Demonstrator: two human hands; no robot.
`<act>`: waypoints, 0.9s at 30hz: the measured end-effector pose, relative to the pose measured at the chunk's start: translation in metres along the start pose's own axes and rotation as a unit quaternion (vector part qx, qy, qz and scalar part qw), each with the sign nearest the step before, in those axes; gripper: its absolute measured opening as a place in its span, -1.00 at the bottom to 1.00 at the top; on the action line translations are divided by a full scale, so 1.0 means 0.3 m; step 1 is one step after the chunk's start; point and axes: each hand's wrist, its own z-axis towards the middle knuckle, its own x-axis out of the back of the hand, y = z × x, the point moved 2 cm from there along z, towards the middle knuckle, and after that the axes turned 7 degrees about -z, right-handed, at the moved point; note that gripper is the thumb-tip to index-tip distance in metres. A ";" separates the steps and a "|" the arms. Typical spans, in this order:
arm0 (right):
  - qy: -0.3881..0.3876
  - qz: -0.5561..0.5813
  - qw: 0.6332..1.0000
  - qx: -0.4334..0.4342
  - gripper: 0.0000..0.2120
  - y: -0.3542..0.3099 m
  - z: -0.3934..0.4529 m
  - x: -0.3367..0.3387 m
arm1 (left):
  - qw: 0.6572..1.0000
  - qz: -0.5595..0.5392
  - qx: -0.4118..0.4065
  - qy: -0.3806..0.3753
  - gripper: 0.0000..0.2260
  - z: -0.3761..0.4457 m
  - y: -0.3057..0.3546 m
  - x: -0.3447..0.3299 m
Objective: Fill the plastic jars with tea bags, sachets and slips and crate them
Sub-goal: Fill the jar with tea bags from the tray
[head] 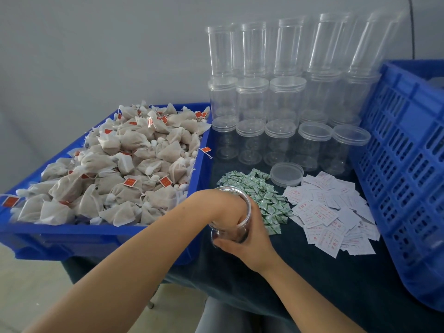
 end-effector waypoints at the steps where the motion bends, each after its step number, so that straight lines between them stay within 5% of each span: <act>1: 0.000 -0.003 1.000 -0.002 -0.04 0.001 0.000 0.000 | 1.000 -0.003 -0.004 -0.009 -0.78 0.005 -0.001 0.001; 9: -0.011 0.004 1.000 -0.011 -0.01 0.002 0.000 0.004 | 0.999 -0.004 -0.017 -0.042 -0.83 -0.052 0.023 0.065; 13: -0.014 -0.008 1.000 -0.009 -0.04 -0.004 -0.004 0.007 | 0.981 -0.139 -0.037 0.132 -0.86 -0.203 -0.038 0.179; 19: -0.013 -0.018 0.999 -0.023 -0.07 -0.019 -0.011 0.009 | 0.857 -0.227 0.117 0.448 -0.89 -0.285 -0.266 0.219; 23: -0.013 -0.016 0.999 -0.024 -0.06 -0.023 -0.011 0.009 | 0.859 -0.202 0.227 0.412 -0.66 -0.209 -0.337 0.143; 27: -0.013 -0.019 0.999 -0.026 -0.05 -0.024 -0.013 0.011 | 0.873 -0.203 0.238 0.374 -0.54 -0.145 -0.361 0.087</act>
